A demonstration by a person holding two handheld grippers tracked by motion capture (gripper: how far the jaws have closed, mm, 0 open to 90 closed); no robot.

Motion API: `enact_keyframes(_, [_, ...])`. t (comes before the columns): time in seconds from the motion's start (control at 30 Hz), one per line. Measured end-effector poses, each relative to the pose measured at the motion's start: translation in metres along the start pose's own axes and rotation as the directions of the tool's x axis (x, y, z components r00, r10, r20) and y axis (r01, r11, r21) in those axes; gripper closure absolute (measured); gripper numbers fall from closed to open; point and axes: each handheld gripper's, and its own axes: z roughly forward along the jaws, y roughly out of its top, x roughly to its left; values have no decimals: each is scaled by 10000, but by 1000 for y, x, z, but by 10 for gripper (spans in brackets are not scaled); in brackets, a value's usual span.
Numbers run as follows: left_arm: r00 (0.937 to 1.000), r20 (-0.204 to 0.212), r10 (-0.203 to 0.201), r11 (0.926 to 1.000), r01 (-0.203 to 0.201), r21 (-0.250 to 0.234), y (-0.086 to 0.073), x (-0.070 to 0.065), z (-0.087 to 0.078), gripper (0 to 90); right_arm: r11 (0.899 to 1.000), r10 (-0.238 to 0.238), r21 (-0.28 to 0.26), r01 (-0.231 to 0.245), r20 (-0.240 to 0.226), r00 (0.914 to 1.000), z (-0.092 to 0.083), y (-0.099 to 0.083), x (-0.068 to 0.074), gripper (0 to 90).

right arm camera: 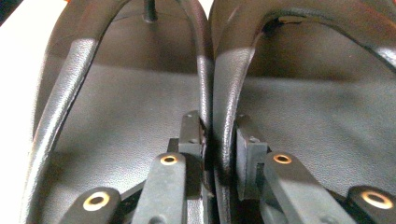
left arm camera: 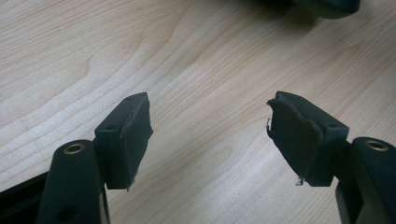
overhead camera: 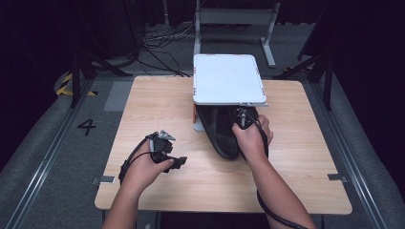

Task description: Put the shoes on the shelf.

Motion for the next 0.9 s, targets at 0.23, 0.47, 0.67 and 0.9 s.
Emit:
enact_keyframes(0.23, [9999,80,109,9998,-110,145,1,-2,3,300,9988,434,-243,-434,11,9991,5,1,2,770])
enact_keyframes(0.47, [9999,50,94,9999,-94,44,2,-1,3,300,9968,400,-688,-400,-22,9992,19,4,9,746])
enact_keyframes(0.67, [9999,72,145,9999,-145,75,4,0,4,300,9908,-173,-1348,145,-197,9997,20,2,7,492])
enact_keyframes(0.9, [9996,138,234,9997,-235,33,8,-3,6,300,9776,-739,-2014,602,-611,9954,-4,-1,3,423])
